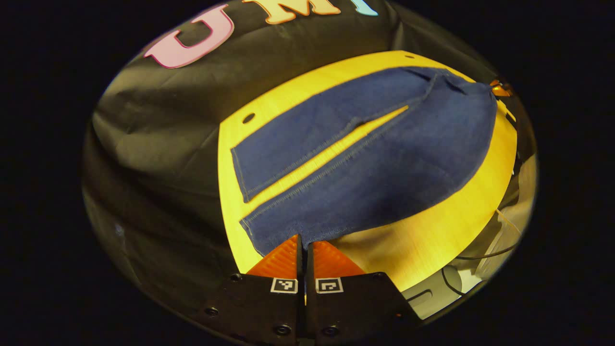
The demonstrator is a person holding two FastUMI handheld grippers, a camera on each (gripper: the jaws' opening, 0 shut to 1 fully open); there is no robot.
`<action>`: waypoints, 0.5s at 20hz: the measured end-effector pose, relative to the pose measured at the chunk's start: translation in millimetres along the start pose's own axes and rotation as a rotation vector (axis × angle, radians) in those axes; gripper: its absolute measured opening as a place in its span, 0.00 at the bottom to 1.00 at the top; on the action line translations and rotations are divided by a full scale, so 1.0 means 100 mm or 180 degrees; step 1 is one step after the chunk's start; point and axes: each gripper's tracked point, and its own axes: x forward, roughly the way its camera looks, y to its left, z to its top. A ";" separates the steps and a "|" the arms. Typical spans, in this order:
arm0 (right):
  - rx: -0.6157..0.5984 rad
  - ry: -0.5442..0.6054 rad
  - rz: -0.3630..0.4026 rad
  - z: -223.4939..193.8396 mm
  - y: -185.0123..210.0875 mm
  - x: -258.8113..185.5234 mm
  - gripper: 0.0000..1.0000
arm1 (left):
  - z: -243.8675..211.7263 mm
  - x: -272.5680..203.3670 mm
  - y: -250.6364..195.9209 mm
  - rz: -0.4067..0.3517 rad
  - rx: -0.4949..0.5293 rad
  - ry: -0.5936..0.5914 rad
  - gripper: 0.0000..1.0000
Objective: Grasp the waist and the cuffs of the jeans and fold them to make the two legs overlap; first hold the waist and fold one-third of the jeans toward the cuffs, then hold the cuffs and fold the remaining one-third in the same direction to finish folding.
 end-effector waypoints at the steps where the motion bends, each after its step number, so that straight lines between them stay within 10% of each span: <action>1: 0.0011 -0.0022 -0.0026 0.12 -0.03 -0.02 0.03 | 0.14 -0.03 0.07 0.0062 -0.0065 -0.0087 0.00; 10: 0.0374 -0.0133 -0.0105 0.96 -0.59 0.32 0.03 | 1.12 0.16 0.83 0.0451 -0.0280 -0.0266 0.00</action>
